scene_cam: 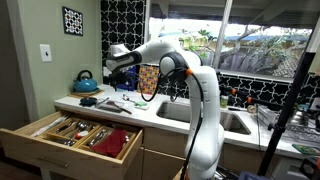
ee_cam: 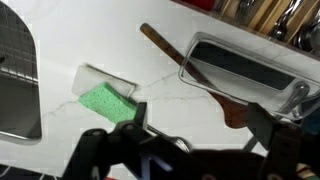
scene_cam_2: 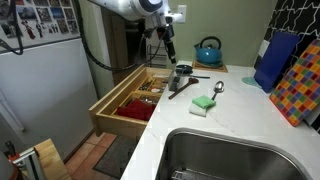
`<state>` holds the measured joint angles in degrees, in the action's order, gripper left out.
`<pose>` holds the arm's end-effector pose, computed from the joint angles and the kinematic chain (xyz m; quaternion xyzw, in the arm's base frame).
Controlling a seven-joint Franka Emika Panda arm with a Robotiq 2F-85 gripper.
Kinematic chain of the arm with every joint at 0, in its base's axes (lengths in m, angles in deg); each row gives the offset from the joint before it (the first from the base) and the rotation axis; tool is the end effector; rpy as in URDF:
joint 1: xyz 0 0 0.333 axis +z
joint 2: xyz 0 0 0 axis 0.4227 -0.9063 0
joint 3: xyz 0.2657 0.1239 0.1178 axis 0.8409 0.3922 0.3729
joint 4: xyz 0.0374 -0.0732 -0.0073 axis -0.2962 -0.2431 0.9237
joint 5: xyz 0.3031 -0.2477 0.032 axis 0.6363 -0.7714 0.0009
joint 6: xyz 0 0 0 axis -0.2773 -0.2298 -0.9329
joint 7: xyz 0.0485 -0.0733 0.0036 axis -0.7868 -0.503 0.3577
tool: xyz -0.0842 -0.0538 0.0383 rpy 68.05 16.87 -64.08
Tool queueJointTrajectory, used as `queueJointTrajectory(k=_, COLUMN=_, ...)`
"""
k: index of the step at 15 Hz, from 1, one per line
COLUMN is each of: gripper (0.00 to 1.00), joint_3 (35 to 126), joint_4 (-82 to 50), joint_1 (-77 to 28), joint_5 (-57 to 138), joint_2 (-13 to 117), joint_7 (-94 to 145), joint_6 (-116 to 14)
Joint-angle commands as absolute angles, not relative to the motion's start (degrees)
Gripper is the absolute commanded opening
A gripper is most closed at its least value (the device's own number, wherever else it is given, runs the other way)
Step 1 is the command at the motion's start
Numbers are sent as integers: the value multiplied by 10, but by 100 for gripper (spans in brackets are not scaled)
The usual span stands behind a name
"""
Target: Pour the contents of the clear case into the drawer
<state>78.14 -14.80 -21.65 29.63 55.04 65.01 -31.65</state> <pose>0.6496 -0.0423 0.5208 0.9209 -0.3564 0.1326 0.0858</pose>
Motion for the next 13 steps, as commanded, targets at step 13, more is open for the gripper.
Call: queueJointTrajectory(k=13, gripper=100, joint_3=830, joint_4=-168, joint_1=-233, joint_5=391, joint_2=627, joint_7=272, joint_6=-262)
